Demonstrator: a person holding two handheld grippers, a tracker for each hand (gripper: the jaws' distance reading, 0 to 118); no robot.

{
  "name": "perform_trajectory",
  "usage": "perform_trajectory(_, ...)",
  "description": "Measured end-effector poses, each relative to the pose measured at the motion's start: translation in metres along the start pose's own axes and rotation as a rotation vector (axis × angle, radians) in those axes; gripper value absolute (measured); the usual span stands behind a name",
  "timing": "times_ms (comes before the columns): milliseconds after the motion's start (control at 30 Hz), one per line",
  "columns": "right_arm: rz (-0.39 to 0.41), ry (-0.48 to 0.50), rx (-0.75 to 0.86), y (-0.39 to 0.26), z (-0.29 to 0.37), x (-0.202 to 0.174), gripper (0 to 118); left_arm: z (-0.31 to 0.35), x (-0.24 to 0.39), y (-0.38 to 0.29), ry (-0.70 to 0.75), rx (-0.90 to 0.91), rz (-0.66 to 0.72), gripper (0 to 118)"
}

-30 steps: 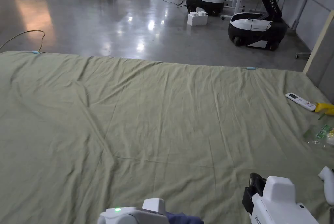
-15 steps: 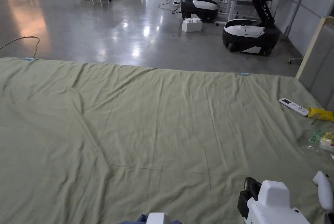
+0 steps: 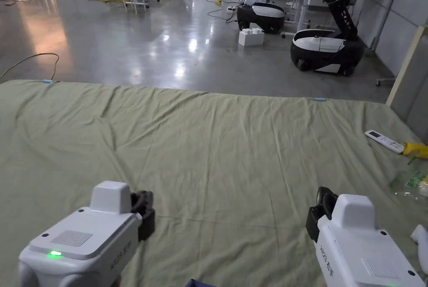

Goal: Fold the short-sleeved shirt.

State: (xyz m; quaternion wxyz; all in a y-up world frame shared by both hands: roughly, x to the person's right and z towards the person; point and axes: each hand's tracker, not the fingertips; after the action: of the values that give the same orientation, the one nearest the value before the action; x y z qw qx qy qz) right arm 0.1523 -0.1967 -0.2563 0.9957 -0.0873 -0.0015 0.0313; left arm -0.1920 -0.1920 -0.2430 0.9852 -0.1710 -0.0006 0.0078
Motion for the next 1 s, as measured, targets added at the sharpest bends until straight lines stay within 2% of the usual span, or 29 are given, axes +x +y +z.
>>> perform_trajectory(67, 0.012, -0.006, 0.033, 0.006, 0.000, -0.003, 1, 0.002, -0.009, 0.004, 0.068, 0.085, -0.023, 7)
perform_trajectory(133, 0.057, -0.018, 0.096, 0.014, 0.002, -0.007, 1, 0.005, -0.016, 0.009, 0.130, 0.156, -0.031, 7)
perform_trajectory(200, 0.043, -0.017, 0.087, 0.017, 0.001, -0.008, 1, 0.005, -0.023, 0.013, 0.152, 0.182, -0.012, 7)
perform_trajectory(700, 0.068, -0.047, 0.111, 0.019, 0.017, -0.002, 1, 0.010, -0.047, 0.010, 0.176, 0.222, 0.046, 7)
perform_trajectory(800, 0.095, 0.004, 0.044, -0.002, 0.032, -0.010, 1, 0.015, -0.055, 0.006, 0.174, 0.204, 0.055, 7)
perform_trajectory(900, 0.080, 0.106, -0.088, -0.038, 0.049, -0.030, 1, 0.018, -0.065, -0.004, 0.174, 0.185, 0.044, 7)
perform_trajectory(933, 0.127, 0.134, -0.097, -0.050, 0.056, -0.041, 1, 0.018, -0.067, -0.007, 0.179, 0.173, 0.044, 7)
perform_trajectory(1000, 0.150, 0.220, -0.182, -0.080, 0.065, -0.063, 1, 0.020, -0.072, -0.015, 0.177, 0.157, 0.059, 7)
